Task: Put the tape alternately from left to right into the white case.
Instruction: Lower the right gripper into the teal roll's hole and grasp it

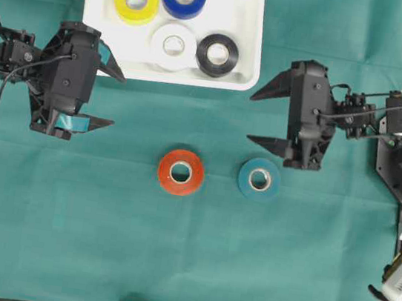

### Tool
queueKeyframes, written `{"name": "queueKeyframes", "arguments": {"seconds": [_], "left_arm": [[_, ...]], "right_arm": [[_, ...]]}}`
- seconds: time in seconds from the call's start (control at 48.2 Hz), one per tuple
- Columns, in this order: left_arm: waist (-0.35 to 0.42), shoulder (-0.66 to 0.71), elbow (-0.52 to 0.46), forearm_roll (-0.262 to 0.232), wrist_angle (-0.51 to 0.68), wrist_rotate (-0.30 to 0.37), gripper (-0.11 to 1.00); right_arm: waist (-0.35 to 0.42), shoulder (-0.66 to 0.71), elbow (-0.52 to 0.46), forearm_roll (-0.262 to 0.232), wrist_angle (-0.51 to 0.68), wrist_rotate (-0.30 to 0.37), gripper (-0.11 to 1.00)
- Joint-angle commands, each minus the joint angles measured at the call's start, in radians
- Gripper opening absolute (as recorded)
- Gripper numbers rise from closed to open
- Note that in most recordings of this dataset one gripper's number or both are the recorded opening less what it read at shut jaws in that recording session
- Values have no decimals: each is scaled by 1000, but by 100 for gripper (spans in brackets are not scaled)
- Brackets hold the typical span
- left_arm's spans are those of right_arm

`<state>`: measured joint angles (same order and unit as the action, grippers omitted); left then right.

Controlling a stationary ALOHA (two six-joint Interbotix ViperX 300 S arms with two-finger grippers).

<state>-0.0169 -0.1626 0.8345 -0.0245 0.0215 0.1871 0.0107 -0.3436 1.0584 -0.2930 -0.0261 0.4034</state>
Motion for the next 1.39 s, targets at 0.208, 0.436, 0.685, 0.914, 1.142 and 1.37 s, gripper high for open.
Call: {"name": "queueKeyframes", "arguments": {"seconds": [0.208,0.436,0.685,0.914,1.142,1.37], "left_arm": [[-2,-23,-14,-2,-3,-2,100],[-3,-23,-17,-2,-3,-2,100],[-3,-20,-17,-2,-3,-3,100],[-3,-18,-17,-2,-2,-3,99],[-2,-15,-20,-3,-3,-5,99],[-2,-14,-21,-2,-6,-3,99]], "right_arm": [[100,-21,26,3,-14,21,87],[153,-15,40,3,0,64,87],[163,-14,44,3,11,67,87],[176,55,43,3,6,80,87],[184,149,28,3,5,121,87],[184,227,-5,2,0,123,87]]}}
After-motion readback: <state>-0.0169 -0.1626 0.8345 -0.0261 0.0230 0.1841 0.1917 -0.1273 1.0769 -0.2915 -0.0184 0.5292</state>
